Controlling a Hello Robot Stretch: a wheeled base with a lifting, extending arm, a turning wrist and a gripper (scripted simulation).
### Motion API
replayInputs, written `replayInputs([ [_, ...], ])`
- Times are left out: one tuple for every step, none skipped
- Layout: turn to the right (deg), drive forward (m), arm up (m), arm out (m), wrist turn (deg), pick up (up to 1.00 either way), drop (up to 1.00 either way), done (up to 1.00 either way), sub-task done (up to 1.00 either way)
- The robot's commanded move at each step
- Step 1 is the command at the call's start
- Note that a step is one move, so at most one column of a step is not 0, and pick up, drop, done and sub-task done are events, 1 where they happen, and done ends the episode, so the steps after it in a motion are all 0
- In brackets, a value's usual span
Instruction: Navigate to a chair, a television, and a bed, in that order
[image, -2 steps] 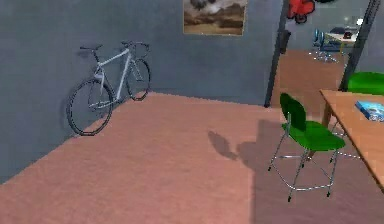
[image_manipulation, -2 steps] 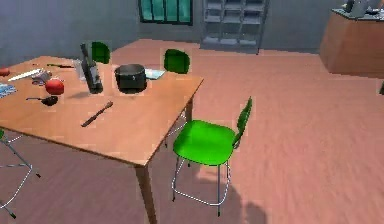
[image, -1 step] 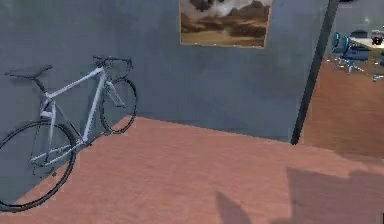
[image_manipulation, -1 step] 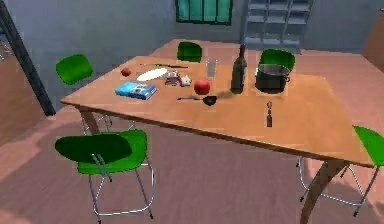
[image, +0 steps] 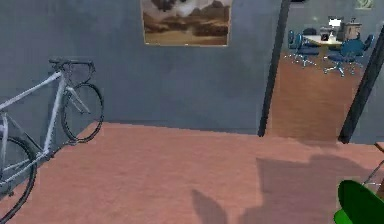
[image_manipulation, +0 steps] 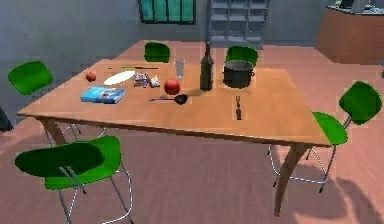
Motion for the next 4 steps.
replayInputs([
  [0.0, 0.20, 0.00, 0.00, 0.0, 0.00, 0.00, 0.00, 0.00],
  [9.0, 0.00, 0.00, 0.00, 0.0, 0.00, 0.00, 0.00, 0.00],
  [0.0, 0.85, 0.00, 0.00, 0.0, 0.00, 0.00, 0.00, 0.00],
  [42.0, 0.00, 0.00, 0.00, 0.0, 0.00, 0.00, 0.00, 0.00],
])
